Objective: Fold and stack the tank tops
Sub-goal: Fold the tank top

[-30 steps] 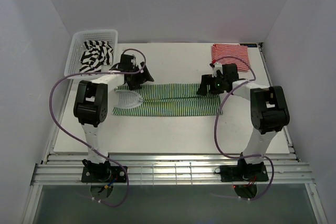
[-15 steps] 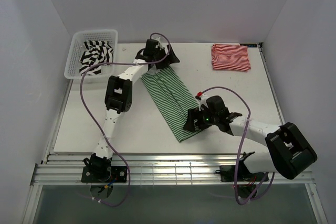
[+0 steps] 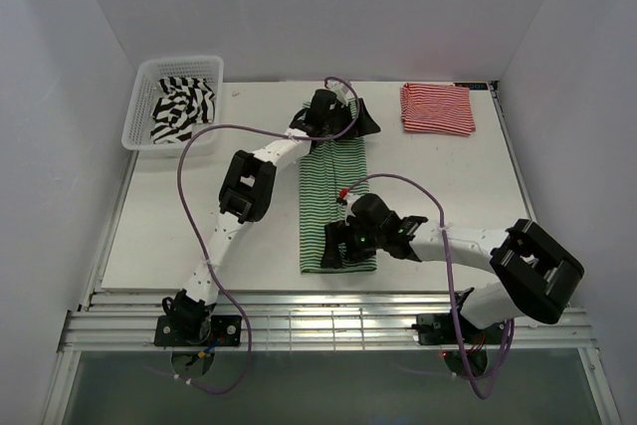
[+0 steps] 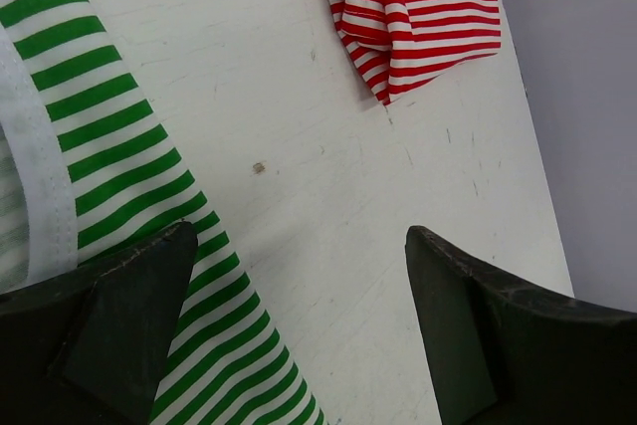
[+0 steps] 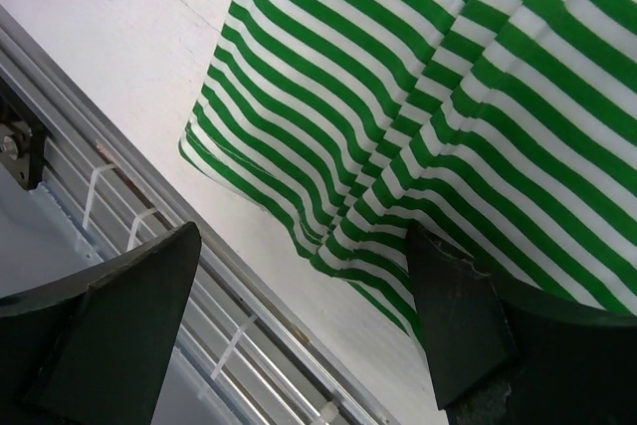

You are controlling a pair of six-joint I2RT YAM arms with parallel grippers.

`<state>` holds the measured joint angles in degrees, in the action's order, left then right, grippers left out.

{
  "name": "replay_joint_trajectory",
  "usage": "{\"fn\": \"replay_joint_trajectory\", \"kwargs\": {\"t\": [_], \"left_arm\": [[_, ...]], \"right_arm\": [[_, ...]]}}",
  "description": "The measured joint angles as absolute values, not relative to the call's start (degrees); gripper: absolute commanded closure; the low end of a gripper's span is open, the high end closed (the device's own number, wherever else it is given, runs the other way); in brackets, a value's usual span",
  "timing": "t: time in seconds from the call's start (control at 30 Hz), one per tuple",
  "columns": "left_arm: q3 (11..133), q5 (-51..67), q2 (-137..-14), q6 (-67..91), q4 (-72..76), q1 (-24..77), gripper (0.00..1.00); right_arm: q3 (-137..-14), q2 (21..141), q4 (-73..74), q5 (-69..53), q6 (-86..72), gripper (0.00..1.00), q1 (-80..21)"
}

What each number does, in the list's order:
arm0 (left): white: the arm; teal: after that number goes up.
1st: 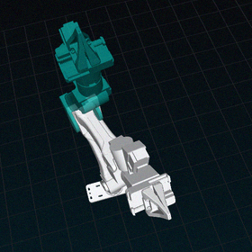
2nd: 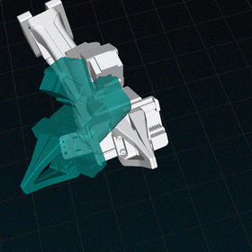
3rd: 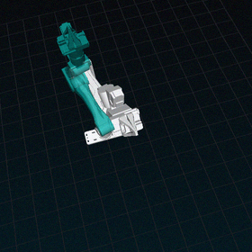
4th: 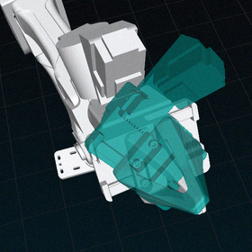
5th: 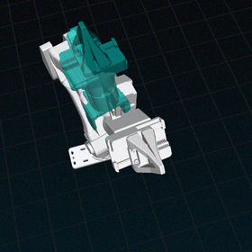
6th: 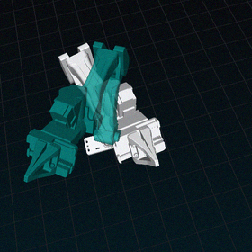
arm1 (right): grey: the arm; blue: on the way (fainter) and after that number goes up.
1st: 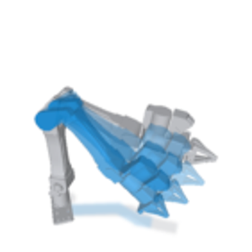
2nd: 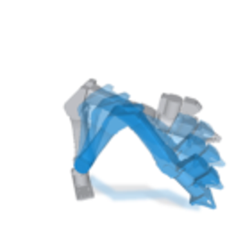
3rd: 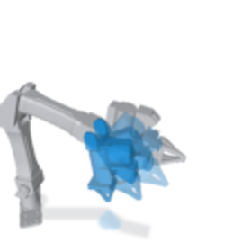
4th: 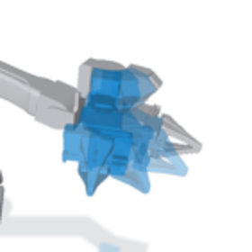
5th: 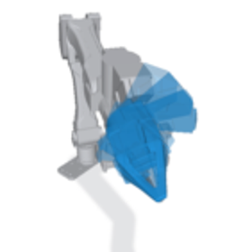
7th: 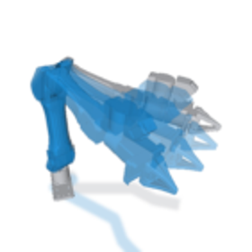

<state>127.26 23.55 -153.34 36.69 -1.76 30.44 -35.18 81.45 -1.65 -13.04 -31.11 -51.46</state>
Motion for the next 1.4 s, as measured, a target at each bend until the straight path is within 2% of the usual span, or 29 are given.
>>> {"fn": "replay_joint_trajectory", "kwargs": {"t": [0.2,0.43,0.57,0.67,0.77,0.93,1.03,1.2,1.4], "left_arm": [[127.2,24.5,-153.1,36.9,-1.7,30.5,0.02],[126.0,26.2,-148.7,36.9,-7.9,30.7,0.02],[124.8,27.7,-141.7,36.3,-11.0,31.2,0.02],[119.2,27.8,-130.6,35.3,-13.6,31.8,0.02],[105.1,25.2,-113.8,34.1,-14.1,33.0,0.02],[73.0,17.8,-82.8,36.1,-13.7,36.7,0.02],[56.7,15.3,-71.4,40.2,-15.0,38.2,0.02],[38.2,13.5,-65.6,47.8,-20.0,38.5,0.02],[30.2,14.2,-64.8,53.1,-20.4,39.9,0.02]], "right_arm": [[-35.9,77.8,5.7,-9.4,-32.3,0.10,-52.0],[-38.0,64.4,12.3,-6.2,-31.5,0.10,-52.2],[-38.4,56.7,14.6,-5.3,-31.7,0.10,-52.1],[-38.0,52.3,16.8,-4.4,-32.6,0.10,-51.8],[-36.4,49.9,18.9,-4.3,-33.2,0.10,-50.1],[-31.5,49.2,22.2,-7.0,-33.6,0.10,-41.6],[-29.0,49.4,23.6,-10.2,-32.8,0.10,-36.3],[-28.3,53.0,23.8,-15.0,-31.0,0.10,-34.0],[-25.2,55.9,21.7,-18.8,-31.1,0.10,-33.8]]}}
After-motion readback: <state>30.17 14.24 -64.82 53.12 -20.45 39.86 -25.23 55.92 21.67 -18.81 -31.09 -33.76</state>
